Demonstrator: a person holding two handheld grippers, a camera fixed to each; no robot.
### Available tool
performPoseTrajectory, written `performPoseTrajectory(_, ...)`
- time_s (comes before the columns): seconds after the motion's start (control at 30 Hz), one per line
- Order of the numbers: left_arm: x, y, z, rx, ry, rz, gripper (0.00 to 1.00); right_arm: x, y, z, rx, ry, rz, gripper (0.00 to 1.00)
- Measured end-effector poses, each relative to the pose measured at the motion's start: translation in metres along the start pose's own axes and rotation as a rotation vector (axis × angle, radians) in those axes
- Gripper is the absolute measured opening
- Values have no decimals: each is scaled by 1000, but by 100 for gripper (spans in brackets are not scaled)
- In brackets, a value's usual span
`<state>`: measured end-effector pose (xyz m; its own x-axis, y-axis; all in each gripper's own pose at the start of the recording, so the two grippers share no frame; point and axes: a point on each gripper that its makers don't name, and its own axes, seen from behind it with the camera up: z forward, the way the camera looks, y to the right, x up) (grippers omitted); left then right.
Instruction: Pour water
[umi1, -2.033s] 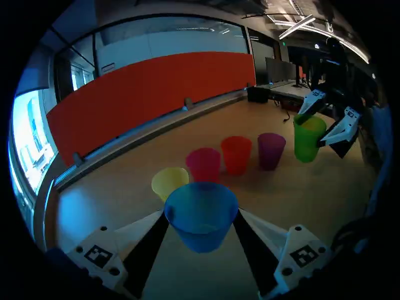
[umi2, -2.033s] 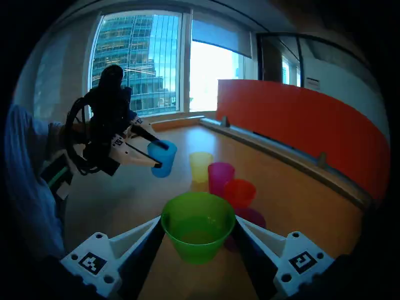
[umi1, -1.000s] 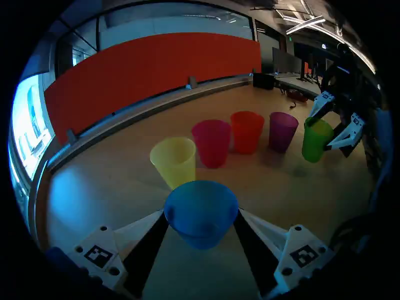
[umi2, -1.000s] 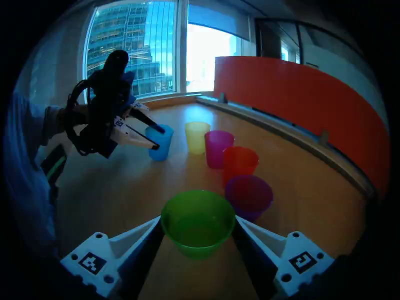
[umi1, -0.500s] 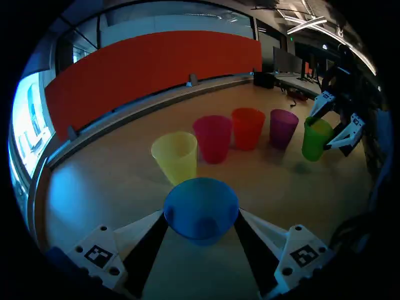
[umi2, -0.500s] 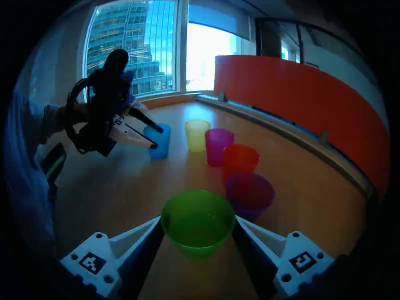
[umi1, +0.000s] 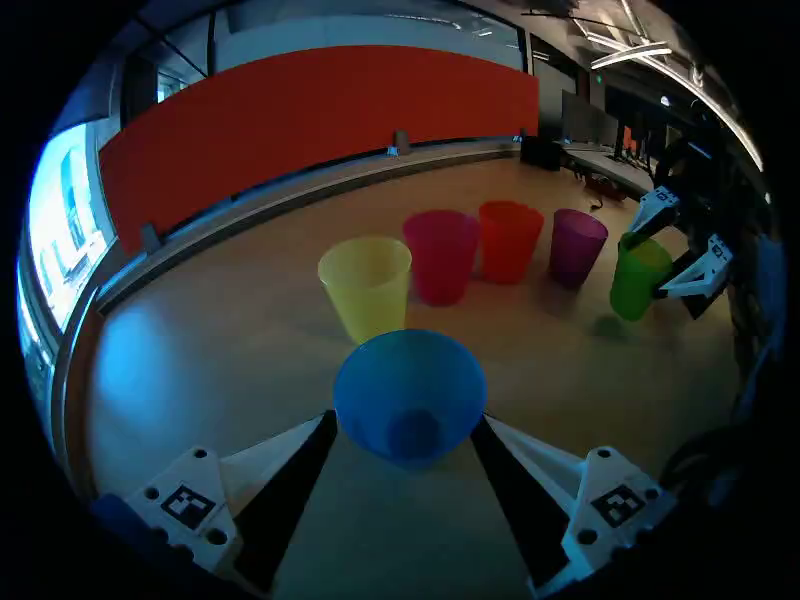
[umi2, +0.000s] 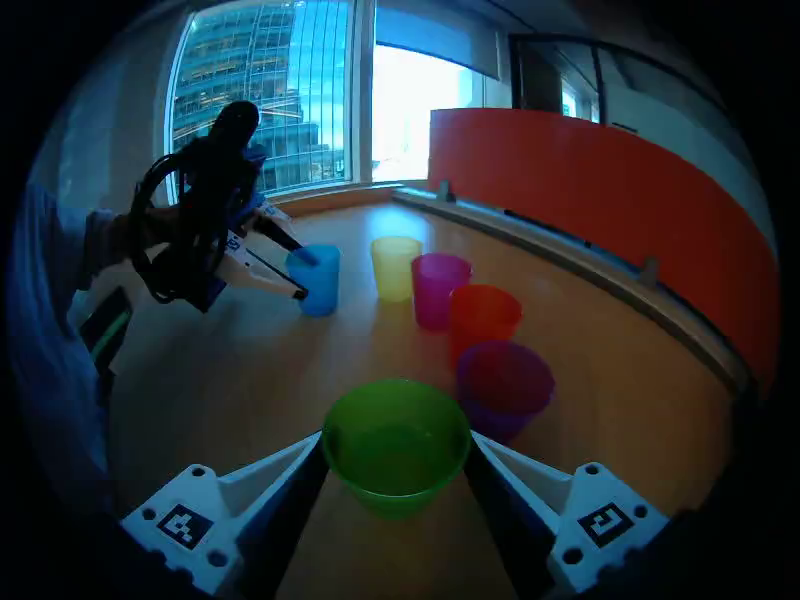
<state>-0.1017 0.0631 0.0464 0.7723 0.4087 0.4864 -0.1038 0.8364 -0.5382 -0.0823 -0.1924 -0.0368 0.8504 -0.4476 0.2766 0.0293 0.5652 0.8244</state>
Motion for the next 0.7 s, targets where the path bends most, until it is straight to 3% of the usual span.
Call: performPoseTrajectory(0.7,-16,3,-27,16,-18,10,98,-13,1,8,-8,-3,14,92)
